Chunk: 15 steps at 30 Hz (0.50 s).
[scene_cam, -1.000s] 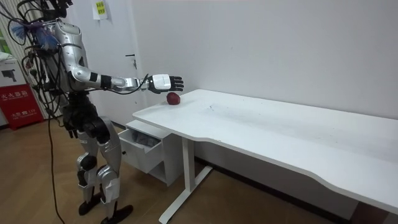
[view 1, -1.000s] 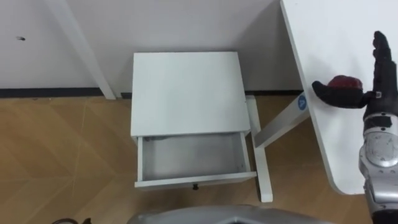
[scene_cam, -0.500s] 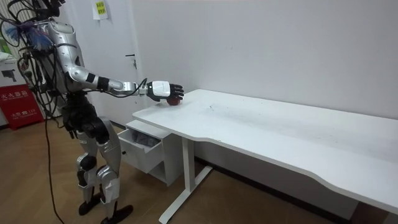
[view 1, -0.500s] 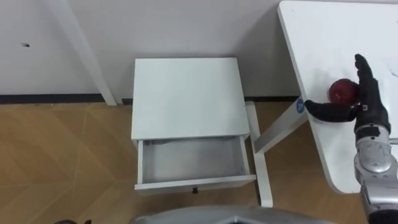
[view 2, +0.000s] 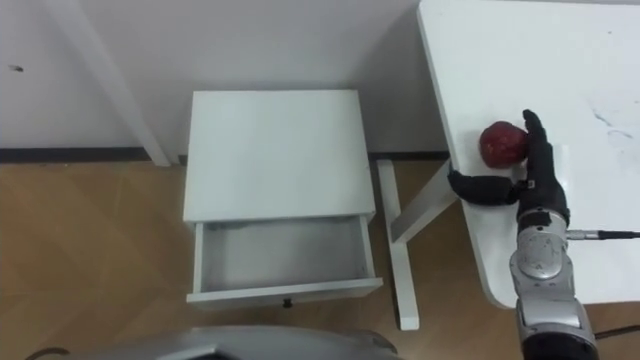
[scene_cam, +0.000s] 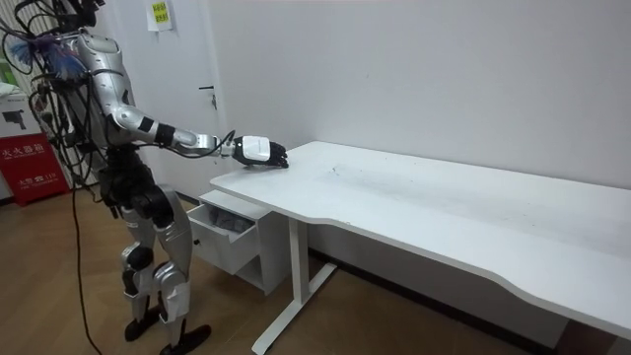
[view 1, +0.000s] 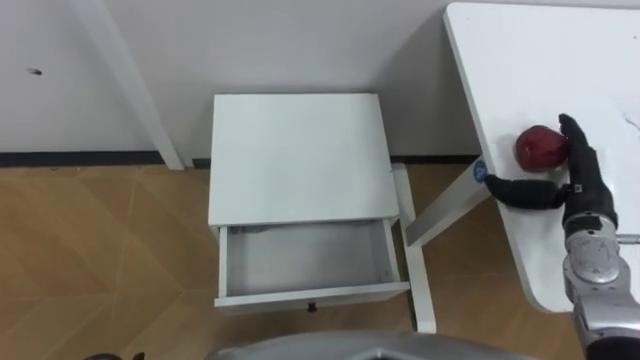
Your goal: Put apple and close drawer
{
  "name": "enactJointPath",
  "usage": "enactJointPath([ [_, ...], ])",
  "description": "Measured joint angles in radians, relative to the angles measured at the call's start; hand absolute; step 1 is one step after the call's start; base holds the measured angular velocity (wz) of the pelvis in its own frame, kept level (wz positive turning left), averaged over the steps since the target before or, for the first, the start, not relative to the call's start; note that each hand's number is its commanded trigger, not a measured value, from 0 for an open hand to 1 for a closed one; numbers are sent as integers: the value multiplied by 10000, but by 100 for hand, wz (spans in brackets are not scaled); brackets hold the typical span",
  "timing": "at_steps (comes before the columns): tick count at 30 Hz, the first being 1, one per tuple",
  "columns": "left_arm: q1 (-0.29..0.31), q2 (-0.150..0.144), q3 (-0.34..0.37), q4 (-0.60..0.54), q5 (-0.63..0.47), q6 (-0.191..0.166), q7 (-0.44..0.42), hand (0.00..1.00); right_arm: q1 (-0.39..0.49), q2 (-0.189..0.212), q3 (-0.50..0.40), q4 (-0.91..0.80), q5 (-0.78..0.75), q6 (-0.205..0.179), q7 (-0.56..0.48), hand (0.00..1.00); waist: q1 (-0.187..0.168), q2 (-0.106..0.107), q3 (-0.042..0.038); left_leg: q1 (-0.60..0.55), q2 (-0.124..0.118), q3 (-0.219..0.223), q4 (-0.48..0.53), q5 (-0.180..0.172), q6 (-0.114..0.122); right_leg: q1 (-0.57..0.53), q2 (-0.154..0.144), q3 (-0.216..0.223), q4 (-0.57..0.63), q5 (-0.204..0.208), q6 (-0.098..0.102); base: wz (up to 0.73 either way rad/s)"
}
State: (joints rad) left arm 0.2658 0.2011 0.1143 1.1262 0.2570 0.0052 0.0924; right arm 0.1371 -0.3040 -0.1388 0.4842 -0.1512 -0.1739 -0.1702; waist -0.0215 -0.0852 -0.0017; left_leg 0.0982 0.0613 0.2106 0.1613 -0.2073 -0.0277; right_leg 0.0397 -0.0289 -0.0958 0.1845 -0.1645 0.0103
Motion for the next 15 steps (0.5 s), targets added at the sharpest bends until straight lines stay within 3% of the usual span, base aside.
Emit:
enactJointPath([
  [3, 3, 3, 0, -84, 0, -4, 2, 0, -44, 69, -37, 7, -168, -211, 49, 100, 2, 4, 0, -19, -12, -2, -12, -9, 13, -10, -13, -13, -19, 1, 3, 0],
  [15, -9, 21, 13, -123, 238, -27, 3, 0, -336, 61, -597, 198, -273, -168, -350, 100, 15, 16, -6, 3, 2, -46, -7, -8, 13, 142, 3, -101, -160, 25, 6, 0],
])
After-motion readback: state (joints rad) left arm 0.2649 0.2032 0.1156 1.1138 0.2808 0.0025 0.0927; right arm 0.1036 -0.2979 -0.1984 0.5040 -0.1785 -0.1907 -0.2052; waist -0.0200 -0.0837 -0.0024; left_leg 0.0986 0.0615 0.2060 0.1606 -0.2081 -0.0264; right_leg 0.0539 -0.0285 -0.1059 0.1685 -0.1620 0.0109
